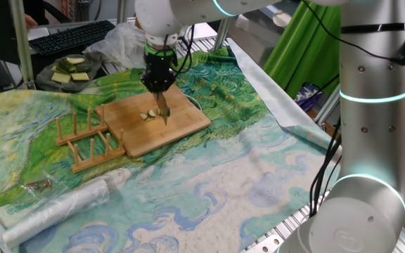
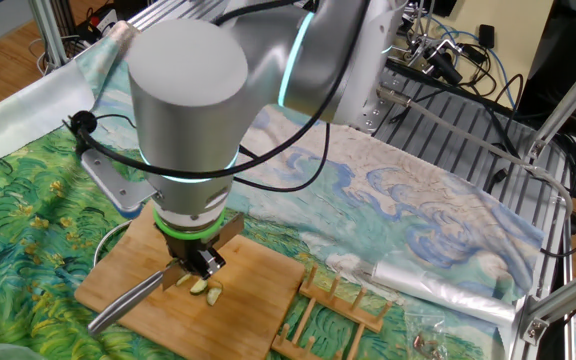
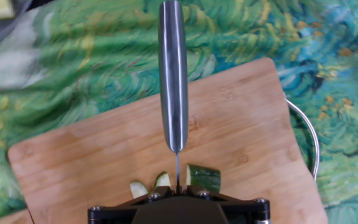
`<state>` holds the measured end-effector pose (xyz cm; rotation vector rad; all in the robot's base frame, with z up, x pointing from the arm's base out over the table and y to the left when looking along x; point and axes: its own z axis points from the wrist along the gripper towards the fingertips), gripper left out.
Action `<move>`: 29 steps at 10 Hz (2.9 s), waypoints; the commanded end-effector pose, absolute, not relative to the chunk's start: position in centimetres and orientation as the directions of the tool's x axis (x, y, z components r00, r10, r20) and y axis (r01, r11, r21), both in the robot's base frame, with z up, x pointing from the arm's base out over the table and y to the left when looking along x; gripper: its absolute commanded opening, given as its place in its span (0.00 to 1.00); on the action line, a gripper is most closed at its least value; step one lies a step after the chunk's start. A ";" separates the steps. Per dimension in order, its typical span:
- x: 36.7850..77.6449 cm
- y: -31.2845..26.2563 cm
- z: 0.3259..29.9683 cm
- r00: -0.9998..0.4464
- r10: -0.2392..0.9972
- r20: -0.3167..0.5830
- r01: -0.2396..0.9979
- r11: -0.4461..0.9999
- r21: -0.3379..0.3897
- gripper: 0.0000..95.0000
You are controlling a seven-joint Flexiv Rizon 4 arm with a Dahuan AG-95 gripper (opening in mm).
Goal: Chop the cucumber into shreds
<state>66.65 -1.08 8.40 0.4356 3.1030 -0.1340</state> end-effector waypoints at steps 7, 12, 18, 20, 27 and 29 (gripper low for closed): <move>65.5 -3.6 7.5 -0.959 0.285 -0.001 0.285 0.958 -0.006 0.00; 65.4 -3.7 6.6 -0.957 0.290 0.002 0.290 0.957 0.002 0.00; 65.4 -3.6 6.4 -0.957 0.290 0.002 0.290 0.957 0.006 0.00; 65.4 -3.5 6.2 -0.959 0.284 0.000 0.284 0.959 0.006 0.00; 65.4 -3.2 5.4 -0.955 0.296 -0.001 0.296 0.955 0.010 0.00; 65.4 -3.2 3.5 -0.954 0.298 -0.015 0.298 0.954 0.030 0.00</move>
